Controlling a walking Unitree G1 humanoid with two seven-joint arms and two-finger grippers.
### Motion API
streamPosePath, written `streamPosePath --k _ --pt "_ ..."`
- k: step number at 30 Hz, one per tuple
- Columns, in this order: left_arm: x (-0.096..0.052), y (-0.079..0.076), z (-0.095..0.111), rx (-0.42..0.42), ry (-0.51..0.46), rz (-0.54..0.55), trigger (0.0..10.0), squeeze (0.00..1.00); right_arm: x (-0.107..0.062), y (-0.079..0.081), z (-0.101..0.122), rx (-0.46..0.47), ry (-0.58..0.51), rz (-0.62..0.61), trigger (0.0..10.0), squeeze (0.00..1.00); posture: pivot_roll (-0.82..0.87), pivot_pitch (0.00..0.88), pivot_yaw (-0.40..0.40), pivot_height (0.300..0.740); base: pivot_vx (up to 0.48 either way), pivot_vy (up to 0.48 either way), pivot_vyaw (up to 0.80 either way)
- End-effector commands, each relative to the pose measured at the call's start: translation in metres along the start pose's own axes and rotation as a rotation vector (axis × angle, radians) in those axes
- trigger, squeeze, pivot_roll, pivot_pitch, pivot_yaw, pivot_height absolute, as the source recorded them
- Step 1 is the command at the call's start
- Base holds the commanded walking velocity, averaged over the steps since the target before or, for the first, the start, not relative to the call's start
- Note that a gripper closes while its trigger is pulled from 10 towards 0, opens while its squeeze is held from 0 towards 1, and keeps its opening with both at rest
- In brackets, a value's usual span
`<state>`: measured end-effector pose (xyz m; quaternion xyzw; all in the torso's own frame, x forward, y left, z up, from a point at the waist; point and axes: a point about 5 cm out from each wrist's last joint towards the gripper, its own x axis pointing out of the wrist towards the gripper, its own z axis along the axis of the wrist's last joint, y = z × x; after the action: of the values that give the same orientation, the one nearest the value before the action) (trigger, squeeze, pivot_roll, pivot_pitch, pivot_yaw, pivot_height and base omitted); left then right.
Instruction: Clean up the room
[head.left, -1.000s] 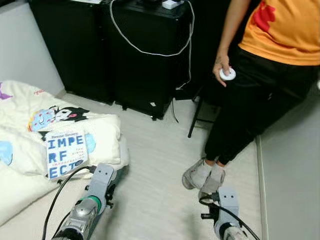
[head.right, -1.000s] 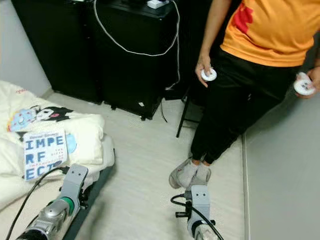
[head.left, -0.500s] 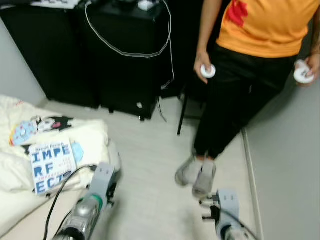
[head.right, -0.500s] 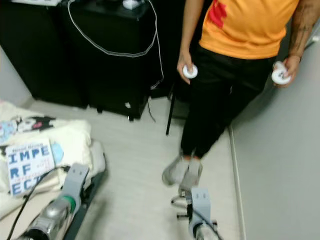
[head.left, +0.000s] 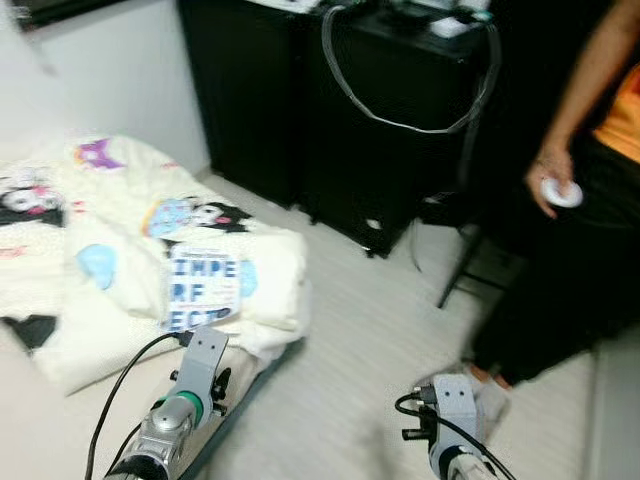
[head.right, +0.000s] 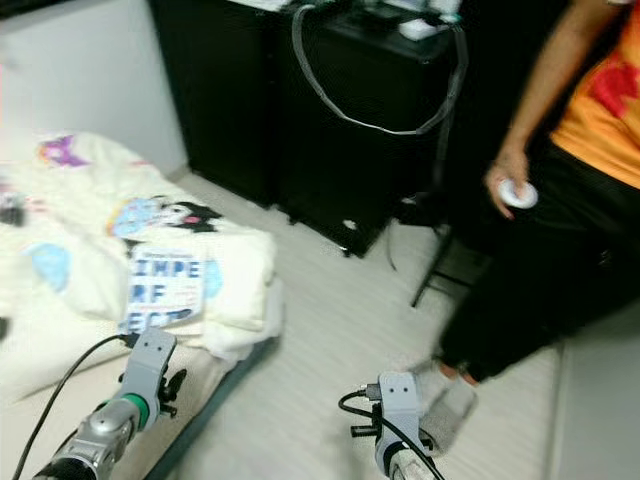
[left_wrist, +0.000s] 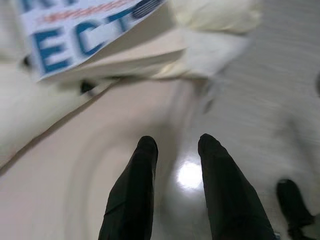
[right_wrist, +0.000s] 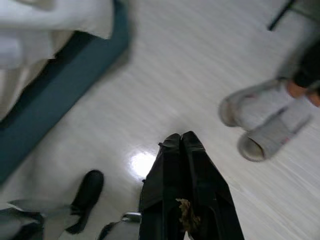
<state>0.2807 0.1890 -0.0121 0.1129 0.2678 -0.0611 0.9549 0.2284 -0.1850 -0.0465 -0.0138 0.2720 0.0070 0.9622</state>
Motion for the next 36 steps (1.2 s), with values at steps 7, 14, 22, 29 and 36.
streamPosePath --k 7,14,22,29,36 --pt "-0.0016 -0.0065 -0.0082 -0.005 0.031 -0.016 10.0 0.00 -0.0048 -0.0017 -0.0099 0.000 0.029 0.001 10.0 0.00 0.03 0.086 -0.003 0.740 0.000 0.000 0.69" --pt "-0.0015 -0.0064 -0.0079 -0.007 0.031 -0.016 10.0 0.00 -0.0050 -0.0014 -0.0098 -0.002 0.025 0.003 10.0 0.00 0.03 0.086 -0.003 0.740 0.000 0.000 0.68" --pt "-0.0013 -0.0057 -0.0075 -0.007 0.031 -0.015 10.0 0.00 -0.0047 -0.0008 -0.0094 0.001 0.024 0.004 10.0 0.00 0.03 0.085 -0.001 0.740 0.000 0.000 0.67" --pt "-0.0008 -0.0060 -0.0062 -0.009 0.029 -0.018 10.0 0.00 -0.0045 -0.0013 -0.0088 0.004 0.022 0.003 10.0 0.00 0.03 0.085 -0.001 0.740 0.000 0.000 0.61" --pt "0.0004 -0.0047 -0.0022 -0.029 0.016 -0.014 10.0 0.00 -0.0038 -0.0045 -0.0064 0.011 0.012 -0.012 10.0 0.00 0.03 0.077 -0.001 0.740 0.000 0.000 0.56"
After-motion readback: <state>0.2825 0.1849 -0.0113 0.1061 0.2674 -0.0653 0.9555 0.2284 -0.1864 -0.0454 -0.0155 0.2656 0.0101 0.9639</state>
